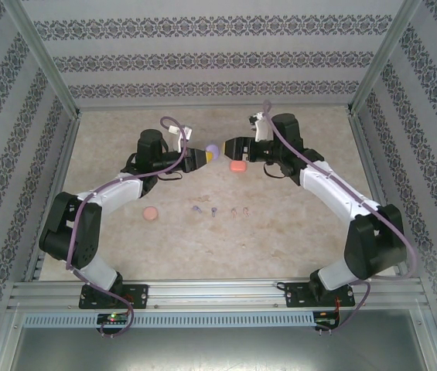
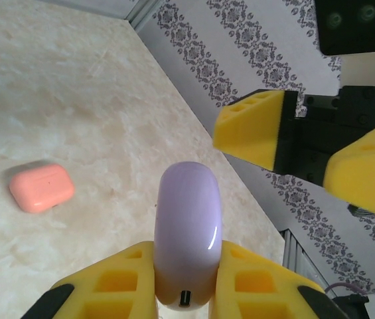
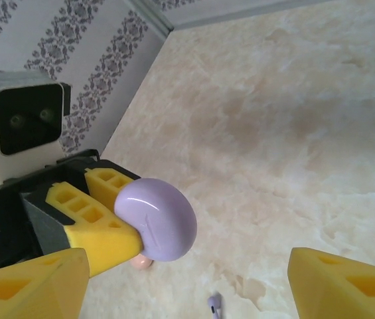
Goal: Insert wireless bluetooth earbuds into charging case
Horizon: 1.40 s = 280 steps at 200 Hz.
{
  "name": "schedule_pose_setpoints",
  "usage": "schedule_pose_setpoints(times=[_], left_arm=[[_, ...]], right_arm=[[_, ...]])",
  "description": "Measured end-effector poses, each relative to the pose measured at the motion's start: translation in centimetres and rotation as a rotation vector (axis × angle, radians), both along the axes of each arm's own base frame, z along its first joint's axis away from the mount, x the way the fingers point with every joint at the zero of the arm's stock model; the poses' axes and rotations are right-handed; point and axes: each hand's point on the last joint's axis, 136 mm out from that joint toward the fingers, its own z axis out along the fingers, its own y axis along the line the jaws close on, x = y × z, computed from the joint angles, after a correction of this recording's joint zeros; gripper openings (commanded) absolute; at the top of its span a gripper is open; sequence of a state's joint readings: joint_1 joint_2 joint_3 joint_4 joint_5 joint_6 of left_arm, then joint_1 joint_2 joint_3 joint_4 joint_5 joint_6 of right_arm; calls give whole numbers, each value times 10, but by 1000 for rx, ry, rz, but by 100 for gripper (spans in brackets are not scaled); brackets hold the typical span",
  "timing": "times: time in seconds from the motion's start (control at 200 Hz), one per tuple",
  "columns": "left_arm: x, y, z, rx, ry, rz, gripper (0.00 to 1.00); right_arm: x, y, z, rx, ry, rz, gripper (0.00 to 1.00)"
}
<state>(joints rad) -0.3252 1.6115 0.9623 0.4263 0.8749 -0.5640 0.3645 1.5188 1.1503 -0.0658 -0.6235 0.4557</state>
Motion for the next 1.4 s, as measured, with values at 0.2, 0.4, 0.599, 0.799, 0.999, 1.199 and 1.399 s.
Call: schedule_pose_setpoints(times=[0.2,0.4,0.599,0.799,0.999,1.199,1.399], left_arm=[[-2,-1,3,-1,9,-12,0],[-1,-2,8,-5,2,-15,0],[0,-1,6,0,11,-10,0],[0,2,6,3,20,-1,0],[-6,2,29,-20,-32,-14,0],[-8,1,34,-33,-39,-27,0],[-10,-3,48,-86,-58,-56,0]], right_arm=[[-2,11,-21,-10,39,52,75],[2,20,-22,-3,43,73,73],[11,24,-28,-2,47,76,68],[23,17,-39,4,64,52,64],[33,-15,-73,6,167,-45,64],[13,-16,-61,61,171,-40,64],[-5,0,-4,177,43,18,63]])
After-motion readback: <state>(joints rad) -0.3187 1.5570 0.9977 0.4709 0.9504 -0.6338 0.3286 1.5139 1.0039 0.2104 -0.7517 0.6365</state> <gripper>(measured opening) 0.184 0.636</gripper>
